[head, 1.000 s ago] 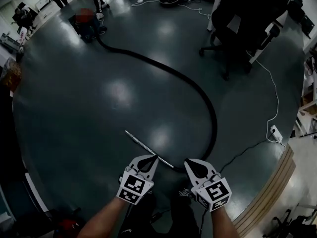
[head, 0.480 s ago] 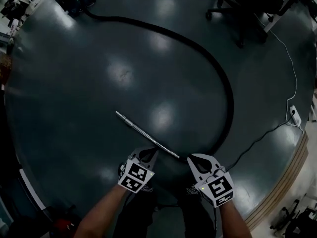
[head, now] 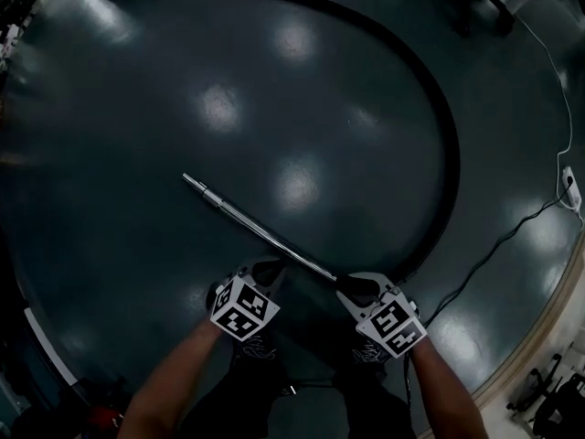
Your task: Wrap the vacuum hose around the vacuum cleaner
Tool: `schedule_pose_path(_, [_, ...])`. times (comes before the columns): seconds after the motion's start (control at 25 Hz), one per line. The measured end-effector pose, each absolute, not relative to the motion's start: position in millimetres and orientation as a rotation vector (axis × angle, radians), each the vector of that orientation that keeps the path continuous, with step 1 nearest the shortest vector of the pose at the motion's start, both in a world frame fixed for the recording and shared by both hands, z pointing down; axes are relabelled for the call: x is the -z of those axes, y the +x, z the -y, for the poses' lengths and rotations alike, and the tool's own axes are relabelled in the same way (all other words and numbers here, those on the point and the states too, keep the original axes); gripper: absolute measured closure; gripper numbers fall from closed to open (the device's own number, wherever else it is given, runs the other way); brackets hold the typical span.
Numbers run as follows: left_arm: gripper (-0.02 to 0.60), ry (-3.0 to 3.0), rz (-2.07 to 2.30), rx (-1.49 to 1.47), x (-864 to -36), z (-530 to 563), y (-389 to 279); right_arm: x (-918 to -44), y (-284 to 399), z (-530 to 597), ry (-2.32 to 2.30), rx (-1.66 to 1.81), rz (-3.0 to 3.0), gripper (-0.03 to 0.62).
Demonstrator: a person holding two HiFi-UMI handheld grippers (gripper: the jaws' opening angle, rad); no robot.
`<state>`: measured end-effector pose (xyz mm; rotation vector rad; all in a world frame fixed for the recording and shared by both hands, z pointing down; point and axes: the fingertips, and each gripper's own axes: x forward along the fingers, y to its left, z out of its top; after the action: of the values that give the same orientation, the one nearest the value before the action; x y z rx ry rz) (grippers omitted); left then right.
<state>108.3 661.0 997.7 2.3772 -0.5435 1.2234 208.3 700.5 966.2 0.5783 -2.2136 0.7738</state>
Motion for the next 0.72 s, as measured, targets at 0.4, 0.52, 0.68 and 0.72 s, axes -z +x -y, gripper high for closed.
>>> schedule_pose_path(0.4, [0.37, 2.509, 0.05, -1.512, -1100, -689, 132, -1107, 213, -749, 0.283, -0.655, 2.064, 0.376])
schedule_pose_path(0.52, [0.341, 2.514, -0.148, -1.608, -1117, -697, 135, -1124, 218, -756, 0.224, -0.647, 2.026, 0.376])
schedule_pose_path(0.68, [0.341, 2.488, -0.311, -1.719, -1130, -694, 141, -1139, 223, -764, 0.122, -0.611, 1.963, 0.377])
schedule_pose_path(0.72, [0.341, 2.482, -0.349, -1.748, -1133, -696, 143, -1142, 223, -767, 0.093, -0.592, 1.946, 0.378])
